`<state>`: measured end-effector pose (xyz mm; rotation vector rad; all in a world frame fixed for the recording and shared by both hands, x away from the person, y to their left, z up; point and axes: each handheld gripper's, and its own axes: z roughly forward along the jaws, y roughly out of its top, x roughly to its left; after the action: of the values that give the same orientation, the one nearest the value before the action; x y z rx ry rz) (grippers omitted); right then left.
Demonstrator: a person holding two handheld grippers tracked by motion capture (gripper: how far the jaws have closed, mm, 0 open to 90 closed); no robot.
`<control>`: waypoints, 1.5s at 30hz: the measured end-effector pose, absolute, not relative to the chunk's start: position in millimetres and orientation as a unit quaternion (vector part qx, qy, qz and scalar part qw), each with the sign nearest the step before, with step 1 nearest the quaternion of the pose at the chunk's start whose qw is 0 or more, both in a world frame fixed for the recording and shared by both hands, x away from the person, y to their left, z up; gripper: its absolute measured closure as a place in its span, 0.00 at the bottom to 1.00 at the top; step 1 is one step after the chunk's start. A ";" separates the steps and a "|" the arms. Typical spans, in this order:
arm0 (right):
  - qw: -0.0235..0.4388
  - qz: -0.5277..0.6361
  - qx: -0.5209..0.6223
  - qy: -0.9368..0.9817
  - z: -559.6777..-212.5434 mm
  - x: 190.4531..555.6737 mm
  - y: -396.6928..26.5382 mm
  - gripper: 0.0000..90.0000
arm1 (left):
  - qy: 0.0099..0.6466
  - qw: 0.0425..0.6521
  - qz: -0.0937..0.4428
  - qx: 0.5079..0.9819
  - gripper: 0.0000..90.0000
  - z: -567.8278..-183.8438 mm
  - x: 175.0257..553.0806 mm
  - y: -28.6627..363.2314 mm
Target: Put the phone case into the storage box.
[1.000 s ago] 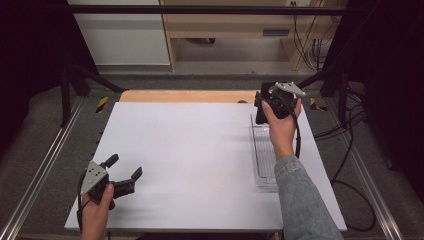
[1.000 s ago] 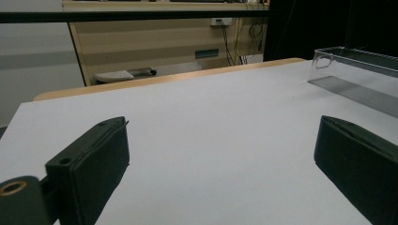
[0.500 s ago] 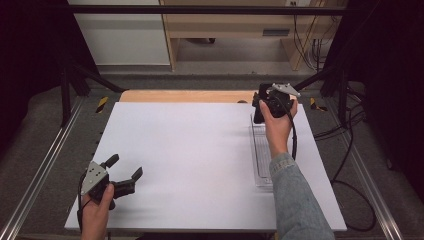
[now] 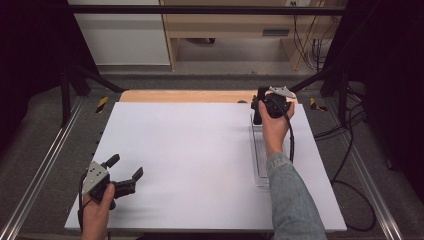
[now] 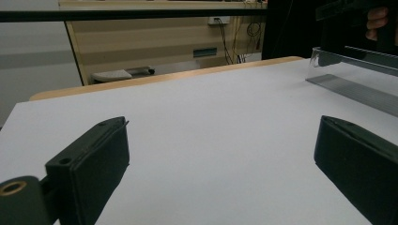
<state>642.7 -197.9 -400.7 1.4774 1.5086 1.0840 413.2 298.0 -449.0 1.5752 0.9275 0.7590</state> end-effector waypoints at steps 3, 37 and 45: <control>0.374 0.420 0.579 0.590 -403.3 643.3 -198.7 0.14 | 0.391 0.549 0.320 0.666 0.04 -449.1 413.2 297.7; 0.360 0.416 0.585 0.596 -423.8 644.6 -200.0 0.14 | 0.391 0.550 0.315 0.667 0.04 -449.3 413.3 298.1; 0.359 0.413 0.585 0.598 -425.4 645.3 -198.6 0.14 | 0.390 0.549 0.317 0.668 0.04 -449.1 413.1 297.7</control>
<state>645.3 -198.6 -425.4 1.5084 1.5430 1.0659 413.1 297.7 -449.1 1.5811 0.9229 0.7504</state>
